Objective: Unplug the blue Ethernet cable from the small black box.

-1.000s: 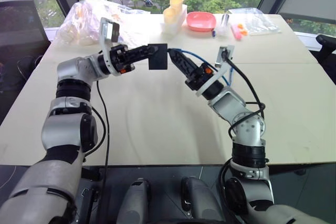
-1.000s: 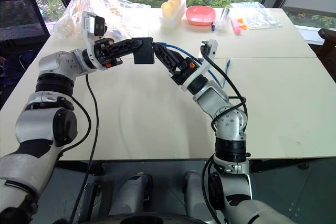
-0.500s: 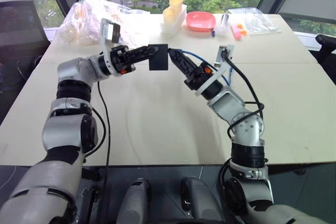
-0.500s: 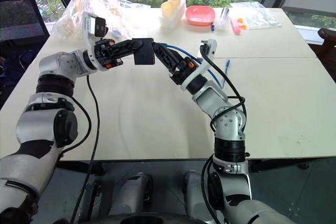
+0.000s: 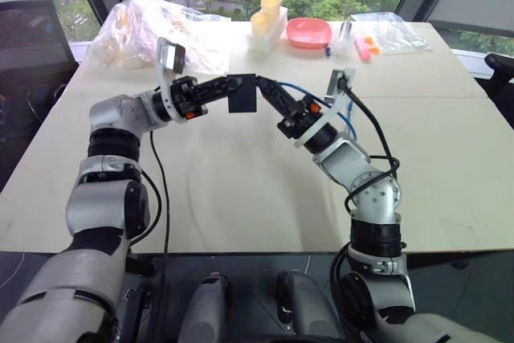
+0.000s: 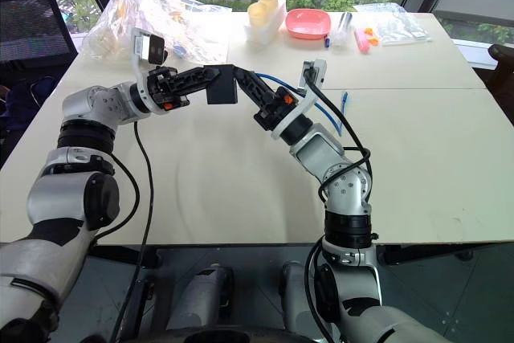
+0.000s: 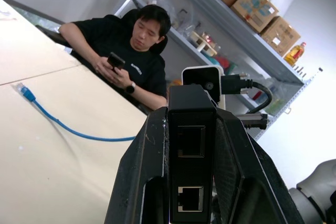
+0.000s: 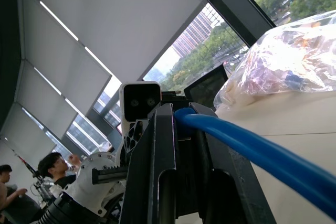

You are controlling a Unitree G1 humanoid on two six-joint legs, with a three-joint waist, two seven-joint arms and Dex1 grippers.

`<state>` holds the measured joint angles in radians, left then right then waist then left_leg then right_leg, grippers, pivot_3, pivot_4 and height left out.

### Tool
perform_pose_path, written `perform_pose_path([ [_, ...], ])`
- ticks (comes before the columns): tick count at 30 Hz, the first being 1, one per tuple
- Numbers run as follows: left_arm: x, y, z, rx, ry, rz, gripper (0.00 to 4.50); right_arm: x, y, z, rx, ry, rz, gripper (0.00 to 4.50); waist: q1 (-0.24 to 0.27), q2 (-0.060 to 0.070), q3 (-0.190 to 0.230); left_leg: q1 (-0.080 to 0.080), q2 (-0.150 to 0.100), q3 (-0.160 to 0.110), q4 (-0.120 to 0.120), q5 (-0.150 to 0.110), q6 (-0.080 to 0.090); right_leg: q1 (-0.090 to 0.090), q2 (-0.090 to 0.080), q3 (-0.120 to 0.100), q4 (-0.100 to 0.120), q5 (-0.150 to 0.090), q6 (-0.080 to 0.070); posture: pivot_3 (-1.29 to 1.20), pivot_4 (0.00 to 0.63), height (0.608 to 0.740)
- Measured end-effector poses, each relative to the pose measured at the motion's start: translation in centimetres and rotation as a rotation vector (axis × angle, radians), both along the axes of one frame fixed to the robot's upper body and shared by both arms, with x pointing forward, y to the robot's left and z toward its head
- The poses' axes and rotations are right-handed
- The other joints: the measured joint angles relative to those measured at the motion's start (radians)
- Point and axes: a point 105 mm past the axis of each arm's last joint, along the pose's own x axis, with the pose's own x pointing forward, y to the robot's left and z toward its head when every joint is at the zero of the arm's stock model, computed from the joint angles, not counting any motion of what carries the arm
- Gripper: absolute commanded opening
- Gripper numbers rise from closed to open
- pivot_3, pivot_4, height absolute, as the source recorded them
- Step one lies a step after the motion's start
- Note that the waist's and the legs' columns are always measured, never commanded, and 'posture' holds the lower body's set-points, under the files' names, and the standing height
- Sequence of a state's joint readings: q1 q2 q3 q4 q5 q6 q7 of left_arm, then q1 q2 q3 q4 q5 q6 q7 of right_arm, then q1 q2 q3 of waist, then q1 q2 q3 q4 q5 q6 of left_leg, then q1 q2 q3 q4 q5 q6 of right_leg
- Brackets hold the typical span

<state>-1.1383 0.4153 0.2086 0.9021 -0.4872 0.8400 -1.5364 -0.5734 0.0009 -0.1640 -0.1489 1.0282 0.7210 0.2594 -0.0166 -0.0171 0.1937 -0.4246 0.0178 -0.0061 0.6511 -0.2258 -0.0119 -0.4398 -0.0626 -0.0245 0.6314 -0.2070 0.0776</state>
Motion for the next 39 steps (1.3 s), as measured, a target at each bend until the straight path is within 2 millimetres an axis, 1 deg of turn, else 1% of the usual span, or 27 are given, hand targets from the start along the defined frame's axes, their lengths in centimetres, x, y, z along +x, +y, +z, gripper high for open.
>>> perform_pose_path([
  [2, 0.6, -0.1, -0.1, -0.005, 0.023, 0.033, 0.53, 0.7, -0.2, -0.1, 0.006, 0.027, -0.024, 0.05, 0.000, 0.000, 0.000, 0.000, 0.000, 0.000, 0.000, 0.000, 0.000, 0.000, 0.000, 0.000, 0.000, 0.000, 0.000, 0.00, 0.150, 0.740],
  [7, 1.2, -0.2, 0.4, -0.006, 0.035, 0.068, 0.53, 1.4, -0.5, 0.2, 0.019, 0.043, -0.047, 0.05, -0.001, 0.000, 0.000, 0.000, 0.000, 0.000, 0.000, 0.000, 0.000, 0.000, 0.000, 0.000, 0.000, 0.000, 0.000, 0.00, 0.150, 0.740],
  [8, 1.3, -0.1, 0.4, -0.013, 0.036, 0.080, 0.53, 1.6, -0.9, 0.3, 0.022, 0.043, -0.061, 0.05, -0.001, 0.000, 0.000, 0.000, 0.000, 0.000, 0.000, 0.000, 0.000, 0.000, 0.000, 0.000, 0.000, 0.000, 0.000, 0.00, 0.150, 0.740],
  [9, 1.6, 1.3, 0.9, -0.044, 0.026, 0.128, 0.53, 2.1, -2.6, 0.4, 0.035, 0.047, -0.129, 0.05, -0.003, 0.000, 0.000, 0.000, 0.000, 0.000, 0.000, 0.000, 0.000, -0.001, 0.000, 0.000, 0.000, 0.000, 0.000, 0.00, 0.150, 0.740],
  [11, 1.6, 4.8, 2.4, -0.074, -0.021, 0.226, 0.53, 3.3, -7.7, -0.6, 0.053, 0.084, -0.303, 0.05, -0.002, 0.000, 0.000, -0.001, 0.000, 0.000, -0.001, 0.000, 0.000, -0.001, 0.000, 0.000, -0.001, 0.000, 0.000, 0.00, 0.150, 0.740],
  [12, 1.5, 5.8, 2.9, -0.082, -0.040, 0.254, 0.53, 3.6, -9.5, -1.1, 0.061, 0.102, -0.363, 0.05, -0.001, 0.000, 0.000, 0.000, 0.000, 0.001, -0.002, 0.000, 0.000, -0.001, -0.001, 0.000, -0.001, 0.000, 0.000, 0.00, 0.150, 0.740],
  [13, 1.4, 6.5, 3.3, -0.089, -0.054, 0.272, 0.53, 3.7, -10.4, -1.2, 0.070, 0.108, -0.398, 0.05, -0.001, 0.000, 0.000, 0.000, 0.000, 0.000, -0.003, 0.000, 0.000, -0.001, 0.000, 0.000, -0.001, 0.000, 0.000, 0.00, 0.150, 0.740],
  [14, 1.4, 6.3, 3.5, -0.093, -0.059, 0.267, 0.53, 3.7, -10.5, -1.2, 0.073, 0.107, -0.406, 0.05, 0.000, 0.000, 0.000, 0.000, 0.000, 0.000, -0.003, 0.000, 0.000, -0.001, 0.000, 0.000, -0.001, 0.000, 0.000, 0.00, 0.150, 0.740],
  [15, 1.4, 5.9, 3.4, -0.098, -0.060, 0.254, 0.53, 3.8, -10.3, -1.1, 0.077, 0.105, -0.400, 0.05, 0.003, 0.000, 0.000, 0.000, 0.000, 0.000, -0.003, 0.000, 0.000, -0.001, 0.000, 0.000, 0.000, 0.000, 0.000, 0.00, 0.150, 0.740],
  [17, 1.5, 4.7, 2.3, -0.090, -0.033, 0.223, 0.53, 3.9, -9.0, -1.0, 0.069, 0.101, -0.364, 0.05, 0.002, 0.000, 0.000, 0.000, 0.000, 0.000, -0.001, 0.000, 0.000, -0.001, 0.000, 0.000, 0.000, 0.000, 0.000, 0.00, 0.150, 0.740],
  [19, 1.7, 4.2, 1.0, -0.061, -0.011, 0.230, 0.53, 4.1, -8.5, -1.3, 0.034, 0.106, -0.362, 0.05, 0.001, 0.000, 0.000, 0.000, 0.000, 0.001, -0.001, 0.000, 0.000, -0.001, 0.000, 0.001, 0.000, 0.000, 0.000, 0.00, 0.150, 0.740],
  [21, 2.2, 3.5, -0.5, 0.057, -0.065, 0.280, 0.53, 4.8, -8.7, -2.6, -0.055, 0.136, -0.390, 0.05, 0.001, 0.000, 0.000, 0.000, 0.000, 0.002, -0.001, 0.000, 0.000, 0.000, -0.001, 0.001, -0.001, 0.000, 0.000, 0.00, 0.150, 0.740],
  [23, 2.8, 2.3, -2.2, 0.169, -0.128, 0.328, 0.53, 5.5, -8.7, -4.1, -0.122, 0.188, -0.410, 0.05, 0.004, 0.000, 0.000, 0.000, 0.000, 0.002, -0.001, 0.000, 0.000, -0.001, -0.001, 0.002, -0.001, 0.000, 0.000, 0.00, 0.150, 0.740],
  [25, 3.4, 0.5, -4.1, 0.241, -0.189, 0.384, 0.53, 6.5, -8.0, -5.9, -0.232, 0.252, -0.418, 0.05, 0.004, 0.000, 0.000, 0.000, 0.000, 0.002, -0.001, 0.000, 0.000, -0.001, -0.001, 0.002, -0.001, 0.000, 0.000, 0.00, 0.150, 0.740],
  [27, 3.8, -0.9, -5.1, 0.277, -0.234, 0.416, 0.53, 7.3, -7.8, -6.9, -0.349, 0.288, -0.441, 0.87, 0.004, 0.000, 0.000, -0.001, -0.001, 0.003, -0.001, 0.000, 0.000, -0.002, -0.001, 0.002, -0.001, 0.000, 0.000, 0.00, 0.150, 0.740],
  [28, 4.0, -1.2, -5.3, 0.295, -0.264, 0.444, 0.53, 7.7, -8.0, -7.4, -0.391, 0.314, -0.464, 1.21, 0.004, 0.000, 0.000, -0.001, -0.001, 0.003, -0.001, 0.000, 0.000, -0.002, -0.001, 0.002, -0.001, 0.000, 0.000, 0.00, 0.150, 0.740],
  [29, 4.2, -1.6, -5.4, 0.313, -0.300, 0.475, 0.53, 8.2, -8.7, -8.1, -0.430, 0.353, -0.494, 1.69, 0.004, 0.000, 0.000, -0.001, -0.001, 0.003, -0.001, 0.000, 0.000, -0.002, -0.001, 0.002, -0.001, 0.000, 0.000, 0.00, 0.150, 0.740],
  [31, 4.3, -2.1, -5.6, 0.330, -0.346, 0.509, 0.53, 8.5, -10.2, -9.4, -0.481, 0.425, -0.542, 2.64, 0.004, 0.000, 0.000, -0.001, -0.001, 0.003, -0.002, 0.000, 0.000, -0.002, -0.001, 0.002, -0.001, 0.000, 0.000, 0.00, 0.150, 0.740],
  [34, 4.3, -2.2, -6.3, 0.341, -0.352, 0.541, 0.53, 8.2, -11.0, -10.7, -0.538, 0.504, -0.540, 4.35, 0.002, 0.000, 0.000, -0.001, -0.001, 0.003, -0.002, 0.000, 0.000, -0.002, -0.001, 0.002, -0.001, 0.000, 0.000, 0.00, 0.150, 0.740],
  [35, 4.3, -2.3, -6.5, 0.343, -0.350, 0.543, 0.53, 7.9, -11.1, -10.8, -0.557, 0.518, -0.527, 4.47, 0.002, 0.000, 0.000, -0.001, -0.001, 0.003, -0.002, 0.000, 0.000, -0.002, -0.001, 0.002, -0.001, 0.000, 0.000, 0.00, 0.150, 0.740],
  [38, 4.3, -2.2, -6.8, 0.353, -0.360, 0.565, 0.53, 6.6, -10.8, -10.2, -0.614, 0.536, -0.460, 4.47, 0.002, 0.000, 0.000, -0.001, 0.000, 0.002, -0.002, 0.000, 0.000, -0.002, 0.000, 0.002, -0.001, 0.000, 0.000, 0.00, 0.150, 0.740],
  [39, 4.3, -2.1, -6.8, 0.357, -0.367, 0.575, 0.53, 5.6, -10.6, -10.2, -0.636, 0.549, -0.421, 4.47, 0.004, 0.000, 0.000, -0.001, 0.000, 0.002, -0.002, 0.000, 0.000, -0.002, 0.000, 0.002, -0.001, 0.000, 0.000, 0.00, 0.150, 0.740],
])
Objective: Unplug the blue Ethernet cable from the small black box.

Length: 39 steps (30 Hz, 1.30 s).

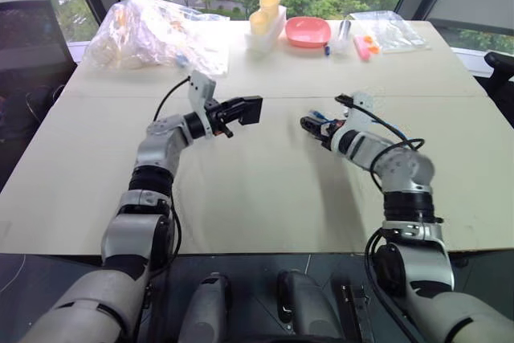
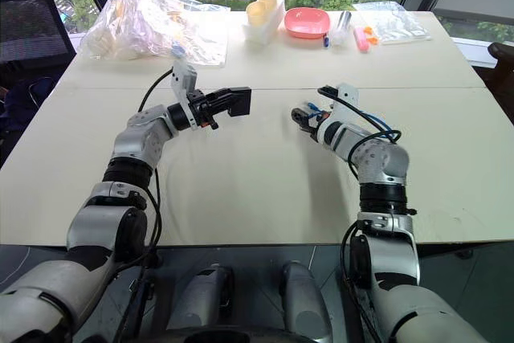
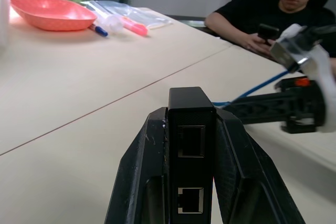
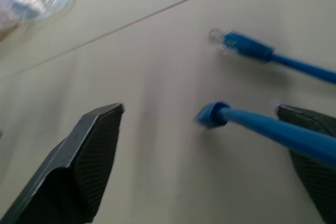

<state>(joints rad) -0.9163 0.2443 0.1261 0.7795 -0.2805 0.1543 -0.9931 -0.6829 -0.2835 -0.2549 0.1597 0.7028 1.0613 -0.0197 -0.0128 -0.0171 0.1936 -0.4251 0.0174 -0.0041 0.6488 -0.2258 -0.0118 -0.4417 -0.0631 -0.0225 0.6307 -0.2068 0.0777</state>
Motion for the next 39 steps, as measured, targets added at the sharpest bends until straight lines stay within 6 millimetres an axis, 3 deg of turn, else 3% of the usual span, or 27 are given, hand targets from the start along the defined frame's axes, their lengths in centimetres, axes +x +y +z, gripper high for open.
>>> perform_pose_path([
  [7, 0.3, 0.2, -0.3, 0.027, -0.027, 0.056, 0.53, -6.9, 1.9, -1.6, 0.058, 0.129, 0.203, 4.47, 0.003, 0.000, -0.001, 0.000, 0.000, -0.001, 0.001, 0.000, 0.000, 0.002, 0.000, 0.000, -0.001, 0.000, 0.000, 0.00, 0.150, 0.740],
  [11, 0.4, 0.0, -0.2, 0.017, -0.038, 0.078, 0.53, -9.0, 3.6, -1.4, 0.139, 0.112, 0.335, 4.47, -0.006, 0.000, -0.001, 0.002, 0.000, 0.000, 0.001, 0.000, 0.000, 0.003, 0.001, 0.000, -0.001, 0.000, 0.000, 0.00, 0.150, 0.740],
  [14, 0.0, -0.5, -0.2, 0.006, -0.056, 0.069, 0.53, -9.0, 6.0, 2.2, 0.278, -0.052, 0.442, 4.47, -0.007, 0.000, -0.001, 0.003, 0.001, -0.001, 0.001, 0.000, 0.000, 0.003, 0.002, 0.000, 0.000, 0.000, 0.000, 0.00, 0.150, 0.740],
  [16, -0.4, -0.7, -0.5, -0.001, -0.057, 0.073, 0.53, -8.6, 6.4, 5.0, 0.313, -0.185, 0.464, 4.47, -0.003, 0.000, -0.001, 0.003, 0.001, -0.001, 0.001, 0.000, 0.000, 0.003, 0.001, 0.000, 0.000, 0.000, 0.000, 0.00, 0.150, 0.740],
  [18, -0.5, -0.9, -1.1, -0.008, -0.042, 0.088, 0.53, -8.2, 6.2, 6.1, 0.328, -0.249, 0.447, 4.47, 0.002, 0.000, -0.001, 0.002, 0.000, -0.001, 0.001, 0.000, 0.000, 0.003, 0.001, 0.000, -0.001, 0.000, 0.000, 0.00, 0.150, 0.740],
  [20, -0.5, -0.6, -1.6, -0.006, -0.034, 0.108, 1.57, -7.6, 6.1, 5.9, 0.324, -0.260, 0.421, 4.50, 0.002, 0.000, -0.001, 0.002, 0.000, -0.001, 0.001, 0.000, 0.000, 0.003, 0.000, 0.000, -0.001, 0.000, 0.000, 0.00, 0.150, 0.740],
  [22, -0.7, -0.9, -1.8, -0.006, -0.037, 0.105, 2.19, -6.9, 5.8, 5.8, 0.324, -0.276, 0.380, 4.50, 0.002, 0.000, -0.001, 0.001, -0.001, 0.000, 0.002, 0.000, 0.000, 0.003, 0.000, 0.000, -0.002, 0.000, 0.000, 0.00, 0.150, 0.740],
  [28, -0.6, -1.0, -1.5, -0.017, -0.065, 0.124, 3.45, -5.7, 5.1, 5.5, 0.290, -0.309, 0.308, 4.50, 0.000, 0.000, -0.001, 0.002, 0.000, -0.001, 0.002, 0.000, 0.000, 0.003, 0.000, 0.000, -0.001, 0.000, 0.000, 0.00, 0.150, 0.740],
  [33, -1.4, -0.4, -0.7, 0.009, -0.091, 0.117, 3.45, -5.6, 4.8, 4.9, 0.252, -0.313, 0.291, 4.50, -0.002, 0.000, -0.001, 0.002, 0.000, -0.001, 0.001, 0.000, 0.000, 0.003, 0.001, 0.000, -0.001, 0.000, 0.000, 0.00, 0.150, 0.740],
  [39, -5.2, 3.0, 0.4, 0.039, -0.049, 0.120, 3.45, -5.7, 1.4, 3.9, 0.005, -0.345, 0.228, 4.50, -0.004, 0.000, -0.001, 0.002, 0.000, 0.000, 0.000, 0.000, 0.000, 0.003, 0.000, 0.000, -0.002, -0.001, -0.001, 0.00, 0.150, 0.740],
])
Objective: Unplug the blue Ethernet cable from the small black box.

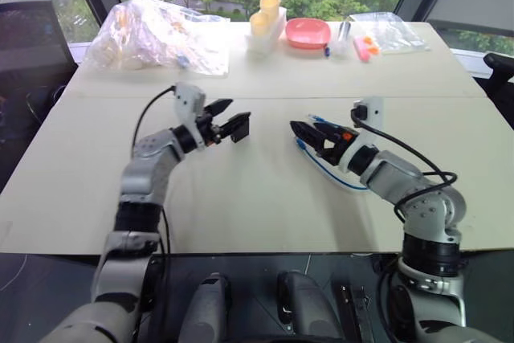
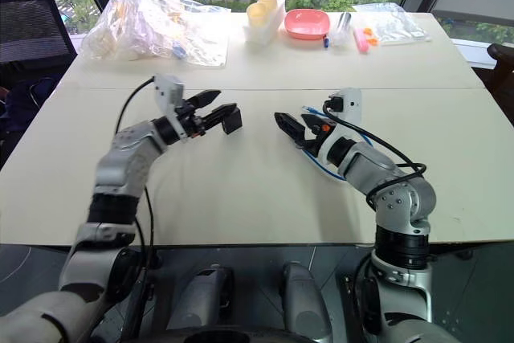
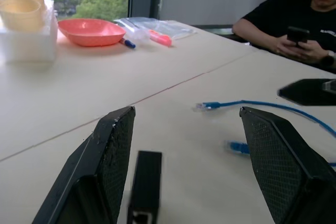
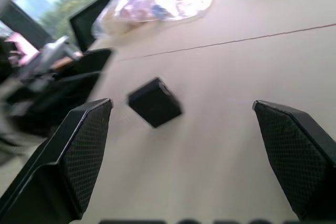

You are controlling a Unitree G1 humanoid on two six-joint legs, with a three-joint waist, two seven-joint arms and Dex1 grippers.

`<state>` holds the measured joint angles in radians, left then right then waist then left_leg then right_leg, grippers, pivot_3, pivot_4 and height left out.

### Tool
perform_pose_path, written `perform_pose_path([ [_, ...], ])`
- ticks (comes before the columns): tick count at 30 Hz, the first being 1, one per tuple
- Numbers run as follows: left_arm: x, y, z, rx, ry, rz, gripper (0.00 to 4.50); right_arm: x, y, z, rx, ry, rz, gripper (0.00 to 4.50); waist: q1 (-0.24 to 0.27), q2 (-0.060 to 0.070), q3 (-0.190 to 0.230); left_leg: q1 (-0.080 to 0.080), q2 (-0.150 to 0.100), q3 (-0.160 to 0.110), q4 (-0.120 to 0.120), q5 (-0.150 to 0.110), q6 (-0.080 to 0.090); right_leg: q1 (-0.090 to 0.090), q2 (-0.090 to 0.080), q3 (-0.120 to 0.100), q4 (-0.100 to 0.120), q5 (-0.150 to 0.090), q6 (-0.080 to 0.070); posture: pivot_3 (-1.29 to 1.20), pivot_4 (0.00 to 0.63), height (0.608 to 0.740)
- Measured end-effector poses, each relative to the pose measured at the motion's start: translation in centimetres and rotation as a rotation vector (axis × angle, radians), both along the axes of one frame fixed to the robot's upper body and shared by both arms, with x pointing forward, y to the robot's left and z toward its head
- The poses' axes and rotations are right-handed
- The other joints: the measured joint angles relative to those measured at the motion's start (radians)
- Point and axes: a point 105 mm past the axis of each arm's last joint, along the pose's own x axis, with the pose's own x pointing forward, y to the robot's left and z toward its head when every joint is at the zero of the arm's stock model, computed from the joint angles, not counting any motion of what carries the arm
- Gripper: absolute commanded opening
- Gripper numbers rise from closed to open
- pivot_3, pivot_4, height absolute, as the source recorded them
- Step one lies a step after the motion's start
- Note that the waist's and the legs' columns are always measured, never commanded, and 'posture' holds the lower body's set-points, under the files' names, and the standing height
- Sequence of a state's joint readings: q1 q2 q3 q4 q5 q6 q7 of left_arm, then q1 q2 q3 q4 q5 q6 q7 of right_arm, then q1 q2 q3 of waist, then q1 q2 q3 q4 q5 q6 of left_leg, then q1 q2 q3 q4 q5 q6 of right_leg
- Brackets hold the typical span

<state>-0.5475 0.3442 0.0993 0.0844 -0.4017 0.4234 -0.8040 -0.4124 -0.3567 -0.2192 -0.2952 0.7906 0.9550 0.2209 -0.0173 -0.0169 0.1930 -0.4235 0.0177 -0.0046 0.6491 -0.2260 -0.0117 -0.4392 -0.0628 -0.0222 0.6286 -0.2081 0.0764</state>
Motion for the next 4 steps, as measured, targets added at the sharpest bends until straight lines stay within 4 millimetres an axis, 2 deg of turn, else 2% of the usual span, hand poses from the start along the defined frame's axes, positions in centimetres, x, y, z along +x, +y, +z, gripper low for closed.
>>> perform_pose_path([
  [2, -2.4, 2.0, -1.0, 0.093, 0.055, -0.010, 3.45, -0.6, -1.6, -0.8, -0.086, -0.003, -0.030, 4.50, -0.002, 0.000, 0.000, 0.002, 0.000, 0.001, -0.002, 0.000, 0.000, 0.000, 0.000, 0.001, 0.000, -0.002, -0.003, 0.00, 0.150, 0.740],
  [4, -3.9, 3.4, -1.9, 0.122, 0.116, 0.002, 3.45, -1.1, -2.2, -1.4, -0.124, -0.004, -0.032, 4.50, 0.002, 0.000, 0.000, 0.002, 0.001, 0.000, -0.002, 0.000, 0.000, 0.000, 0.000, 0.001, 0.000, -0.002, -0.003, 0.00, 0.150, 0.740],
])
